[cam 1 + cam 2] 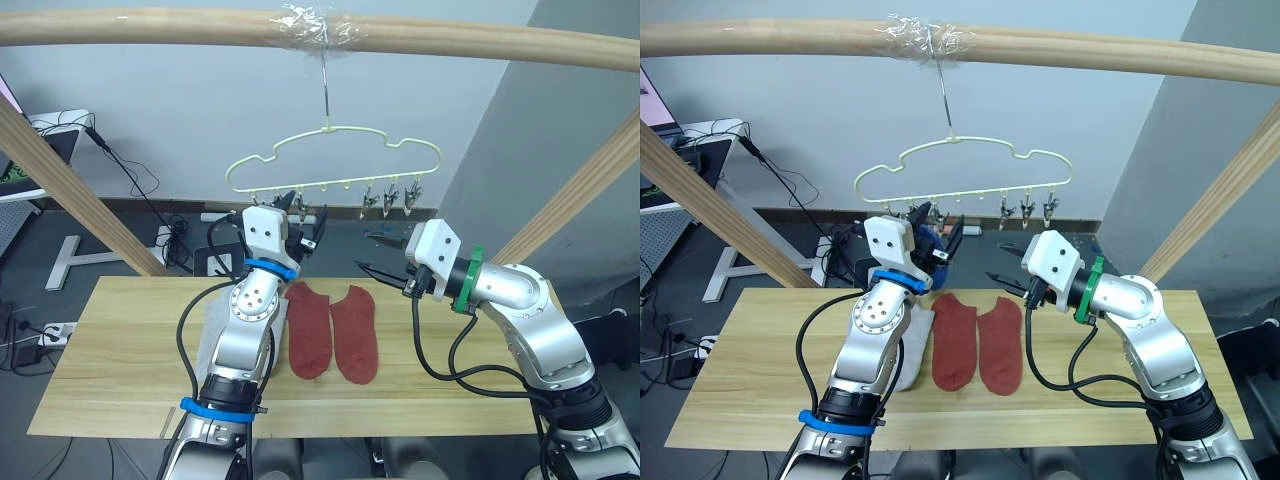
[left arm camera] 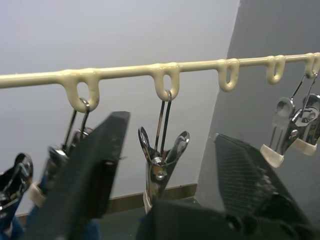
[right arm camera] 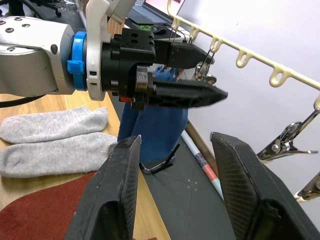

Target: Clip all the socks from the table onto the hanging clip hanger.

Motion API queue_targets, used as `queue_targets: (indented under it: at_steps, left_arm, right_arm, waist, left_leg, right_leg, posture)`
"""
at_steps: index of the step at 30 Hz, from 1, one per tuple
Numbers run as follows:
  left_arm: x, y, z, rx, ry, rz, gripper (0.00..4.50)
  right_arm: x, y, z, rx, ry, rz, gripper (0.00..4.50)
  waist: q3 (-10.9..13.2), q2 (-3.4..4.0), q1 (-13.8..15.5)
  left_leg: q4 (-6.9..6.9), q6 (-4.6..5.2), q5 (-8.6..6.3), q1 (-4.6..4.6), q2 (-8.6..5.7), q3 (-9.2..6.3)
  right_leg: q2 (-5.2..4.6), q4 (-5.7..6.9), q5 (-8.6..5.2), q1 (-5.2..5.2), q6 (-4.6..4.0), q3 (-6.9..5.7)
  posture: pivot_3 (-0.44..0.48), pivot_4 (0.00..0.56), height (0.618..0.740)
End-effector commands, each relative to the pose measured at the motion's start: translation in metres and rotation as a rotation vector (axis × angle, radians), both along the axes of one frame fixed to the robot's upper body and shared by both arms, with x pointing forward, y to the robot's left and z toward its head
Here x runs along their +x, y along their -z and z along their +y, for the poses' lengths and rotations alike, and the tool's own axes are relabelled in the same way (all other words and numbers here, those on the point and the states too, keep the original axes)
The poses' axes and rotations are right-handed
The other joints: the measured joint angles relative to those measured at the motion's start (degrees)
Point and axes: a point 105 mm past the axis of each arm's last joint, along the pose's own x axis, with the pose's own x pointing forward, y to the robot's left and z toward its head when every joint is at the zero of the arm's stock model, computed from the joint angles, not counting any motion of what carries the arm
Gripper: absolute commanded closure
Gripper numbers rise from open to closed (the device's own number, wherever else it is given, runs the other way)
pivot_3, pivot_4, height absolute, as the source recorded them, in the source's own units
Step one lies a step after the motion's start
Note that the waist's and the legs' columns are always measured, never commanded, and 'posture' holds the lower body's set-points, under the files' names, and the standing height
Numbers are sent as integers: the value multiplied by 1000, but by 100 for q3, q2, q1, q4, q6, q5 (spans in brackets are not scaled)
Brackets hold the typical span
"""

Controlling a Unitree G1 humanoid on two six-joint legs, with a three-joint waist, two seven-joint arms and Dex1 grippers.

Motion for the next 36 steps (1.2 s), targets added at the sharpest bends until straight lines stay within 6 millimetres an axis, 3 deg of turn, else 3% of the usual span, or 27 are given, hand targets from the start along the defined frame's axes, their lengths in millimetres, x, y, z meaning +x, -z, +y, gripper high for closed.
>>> queue_targets:
  at_steps: [1,3,8,15,18,23,31,36]
  left_arm:
    - [-2,-13,-1,-9,8,-52,2801]
    - [-2,-14,-1,-10,10,-53,3494]
    - [-2,-14,0,-11,9,-52,4490]
    - [-4,-16,4,-16,11,-58,4490]
    - [-7,-17,4,-21,47,-51,4500]
    - [-12,-17,4,-23,105,-23,4500]
    - [-12,-21,12,-37,161,30,4500]
    - [-11,-20,14,-29,165,50,4500]
  right_arm:
    - [-3,-11,1,24,-16,-45,2190]
    - [-4,-11,2,23,-17,-44,2190]
    - [-5,-9,3,23,-24,-38,2190]
    - [-5,-3,4,35,-8,-2,2190]
    - [0,15,3,23,49,47,1639]
    - [12,48,0,-12,194,93,16]
    - [29,117,9,-6,389,264,16]
    - [37,144,19,-18,412,300,16]
  waist:
    - [0,0,0]
    - [0,0,0]
    - [0,0,0]
    - [-1,-1,0]
    - [-1,-2,1]
    - [-2,-2,2]
    - [-3,-4,-10]
    - [-3,-4,-2]
  left_leg:
    - [0,0,0,0,0,0]
    - [0,0,0,0,0,0]
    - [1,0,0,0,0,-1]
    - [2,0,0,0,0,-1]
    - [4,0,0,1,0,-1]
    - [7,-1,1,1,1,0]
    - [37,-1,0,4,4,-1]
    - [66,0,0,3,3,1]
  right_leg:
    - [0,0,0,0,0,0]
    - [0,0,0,0,0,-1]
    - [0,1,0,0,0,-1]
    - [0,3,0,0,0,-1]
    - [0,6,0,0,0,-1]
    - [0,11,0,-1,0,0]
    - [9,47,-1,-2,1,3]
    - [11,65,-2,-2,2,8]
  posture:
    - [-49,199,700]
    - [-49,199,700]
    - [-47,197,700]
    - [-44,196,700]
    - [-44,196,700]
    - [-18,198,700]
    - [-6,201,700]
    - [0,199,700]
